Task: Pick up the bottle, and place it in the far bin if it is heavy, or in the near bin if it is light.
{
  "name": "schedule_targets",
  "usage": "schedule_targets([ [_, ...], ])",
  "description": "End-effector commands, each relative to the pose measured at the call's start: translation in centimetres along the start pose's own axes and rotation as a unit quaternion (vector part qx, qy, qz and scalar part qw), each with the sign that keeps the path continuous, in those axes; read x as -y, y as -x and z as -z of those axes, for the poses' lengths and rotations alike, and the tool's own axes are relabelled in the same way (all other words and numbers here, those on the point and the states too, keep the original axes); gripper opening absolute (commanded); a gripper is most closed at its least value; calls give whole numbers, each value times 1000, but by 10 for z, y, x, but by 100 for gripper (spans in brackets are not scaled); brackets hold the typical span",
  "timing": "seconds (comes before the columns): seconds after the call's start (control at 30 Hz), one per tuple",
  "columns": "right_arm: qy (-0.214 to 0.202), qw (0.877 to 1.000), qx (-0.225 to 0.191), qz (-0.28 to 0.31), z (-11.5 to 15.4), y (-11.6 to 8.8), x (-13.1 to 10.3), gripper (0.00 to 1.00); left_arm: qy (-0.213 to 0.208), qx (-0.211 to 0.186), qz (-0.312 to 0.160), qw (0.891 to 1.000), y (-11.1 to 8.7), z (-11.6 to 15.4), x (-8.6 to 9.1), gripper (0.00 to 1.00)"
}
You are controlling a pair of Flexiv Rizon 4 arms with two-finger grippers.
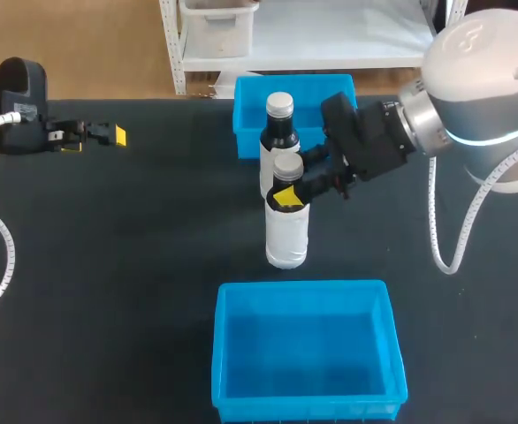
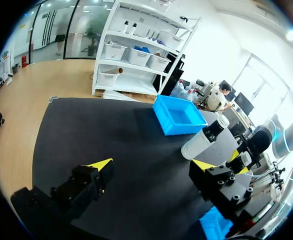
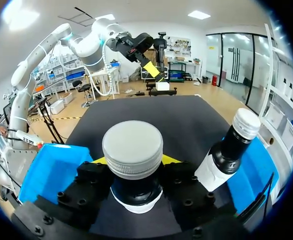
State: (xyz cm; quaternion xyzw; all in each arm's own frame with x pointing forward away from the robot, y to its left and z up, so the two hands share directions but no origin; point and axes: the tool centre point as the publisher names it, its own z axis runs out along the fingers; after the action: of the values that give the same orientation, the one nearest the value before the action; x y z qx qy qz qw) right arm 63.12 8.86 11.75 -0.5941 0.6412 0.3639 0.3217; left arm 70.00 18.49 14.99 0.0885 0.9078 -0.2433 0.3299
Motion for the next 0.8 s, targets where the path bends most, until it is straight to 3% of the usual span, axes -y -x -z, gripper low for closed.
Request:
schedule_targets([
  [0.03,0,1000,2,1,0,-2,-2,30,0,0,0,1000,0,0,0,100],
  [0.17,0,1000,2,2,3,-1,-4,0,0,0,0,1000,0,0,0,100],
  [0.5,-9,1000,0,8,19,6,-7,0,0,0,0,1000,0,0,0,100],
  [0.8,-40,999,-5,7,52,12,-3,0,0,0,0,1000,0,0,0,100],
])
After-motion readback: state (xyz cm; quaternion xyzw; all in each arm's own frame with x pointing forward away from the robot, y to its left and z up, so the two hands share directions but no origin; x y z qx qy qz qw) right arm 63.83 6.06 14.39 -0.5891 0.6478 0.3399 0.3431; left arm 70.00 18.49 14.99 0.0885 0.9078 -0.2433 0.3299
